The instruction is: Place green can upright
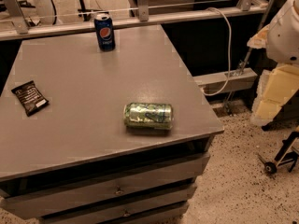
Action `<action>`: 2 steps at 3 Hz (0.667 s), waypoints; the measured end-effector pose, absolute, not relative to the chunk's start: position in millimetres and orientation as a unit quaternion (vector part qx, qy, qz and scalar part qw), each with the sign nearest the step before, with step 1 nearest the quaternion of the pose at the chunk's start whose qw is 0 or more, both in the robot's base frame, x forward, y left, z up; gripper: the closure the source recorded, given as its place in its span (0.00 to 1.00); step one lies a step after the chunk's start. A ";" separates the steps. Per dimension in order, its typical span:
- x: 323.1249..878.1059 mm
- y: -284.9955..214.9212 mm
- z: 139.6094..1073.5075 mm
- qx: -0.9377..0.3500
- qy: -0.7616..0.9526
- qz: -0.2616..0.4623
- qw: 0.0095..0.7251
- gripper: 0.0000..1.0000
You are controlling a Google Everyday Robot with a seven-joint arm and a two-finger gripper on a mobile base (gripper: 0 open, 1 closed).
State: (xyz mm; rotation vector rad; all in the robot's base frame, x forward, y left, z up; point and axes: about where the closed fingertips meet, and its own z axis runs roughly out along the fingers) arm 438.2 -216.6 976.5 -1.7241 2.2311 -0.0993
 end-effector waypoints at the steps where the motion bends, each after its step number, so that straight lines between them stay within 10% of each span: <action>1: 443.7 -210.1 973.7 -0.604 0.779 -0.027 0.165 0.00; 2: 465.8 -184.3 962.1 -0.608 0.773 0.004 0.184 0.00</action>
Offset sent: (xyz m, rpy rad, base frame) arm 0.0532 0.0615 -0.0304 0.1751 0.0279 0.0594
